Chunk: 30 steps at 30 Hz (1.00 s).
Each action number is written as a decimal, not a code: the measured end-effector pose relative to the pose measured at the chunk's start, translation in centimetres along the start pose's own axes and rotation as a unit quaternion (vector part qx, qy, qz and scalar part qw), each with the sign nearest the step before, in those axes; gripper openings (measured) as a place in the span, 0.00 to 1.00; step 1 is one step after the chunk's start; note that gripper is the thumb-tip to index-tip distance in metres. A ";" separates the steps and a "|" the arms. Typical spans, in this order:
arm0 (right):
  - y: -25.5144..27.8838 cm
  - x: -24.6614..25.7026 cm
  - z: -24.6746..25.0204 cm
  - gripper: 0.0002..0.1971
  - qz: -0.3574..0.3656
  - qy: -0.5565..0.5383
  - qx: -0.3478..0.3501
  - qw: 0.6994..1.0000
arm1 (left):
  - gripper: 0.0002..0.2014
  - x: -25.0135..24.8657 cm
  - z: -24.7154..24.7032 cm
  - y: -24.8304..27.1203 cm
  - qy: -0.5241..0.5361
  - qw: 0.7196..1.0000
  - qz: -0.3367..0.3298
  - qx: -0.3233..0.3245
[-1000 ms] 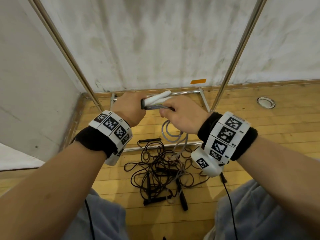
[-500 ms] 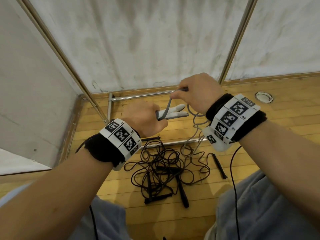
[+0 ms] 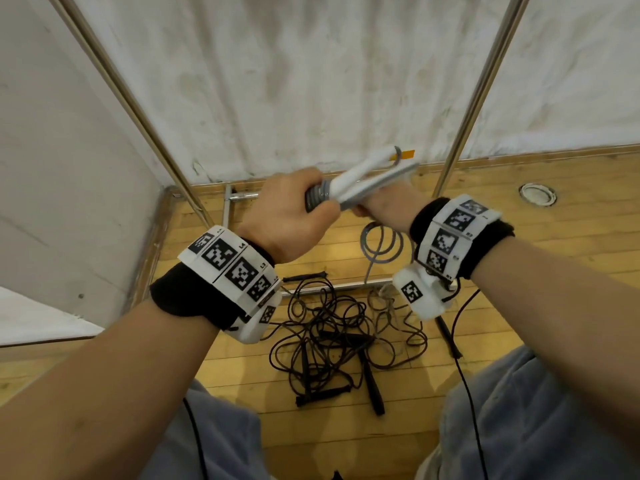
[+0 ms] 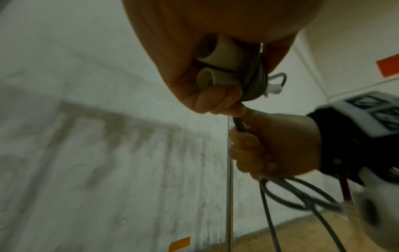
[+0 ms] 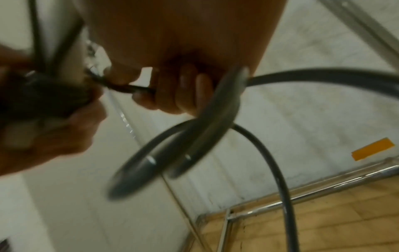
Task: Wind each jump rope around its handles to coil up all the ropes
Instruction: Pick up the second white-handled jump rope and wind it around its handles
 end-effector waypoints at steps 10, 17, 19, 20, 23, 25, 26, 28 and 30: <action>0.1 1.1 -4.3 0.17 0.074 -0.013 -0.015 0.997 | 0.10 0.6 1.1 -0.5 0.071 0.995 0.029 -0.071; -0.2 1.4 -4.2 0.15 0.055 -0.013 -0.009 0.998 | 0.08 1.6 2.5 -0.9 0.089 0.986 0.050 -0.131; -0.1 1.6 -3.6 0.12 0.063 0.016 -0.012 0.998 | 0.10 2.5 2.9 -1.0 0.063 0.985 0.062 -0.146; 0.0 1.7 -3.4 0.11 0.067 0.041 -0.010 0.997 | 0.12 2.9 3.1 -1.0 0.036 0.986 0.068 -0.149; 0.3 1.8 -3.3 0.12 0.054 0.110 0.011 0.992 | 0.14 4.2 3.7 -1.0 -0.078 0.982 0.090 -0.146; 0.3 2.1 -3.3 0.14 0.046 0.161 0.018 0.986 | 0.14 5.2 3.4 -1.2 -0.151 0.975 0.122 -0.104; 0.3 2.5 -3.2 0.14 0.049 0.194 0.018 0.980 | 0.13 5.6 2.9 -1.4 -0.184 0.970 0.143 -0.071; 0.4 3.4 -2.9 0.15 0.060 0.263 0.007 0.963 | 0.09 6.2 1.7 -1.6 -0.221 0.959 0.180 -0.003; 0.7 4.3 -2.2 0.16 0.074 0.318 -0.013 0.945 | 0.07 6.1 0.2 -1.7 -0.229 0.955 0.180 0.052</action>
Point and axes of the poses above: each hand's wrist, its own y-axis away from the middle knuckle, its own z-axis out of the back of the hand, x = y × z, the point moved 7 cm from there along -y, towards the middle knuckle, and after that the axes turned 13 degrees about x, right-handed, at the moved point
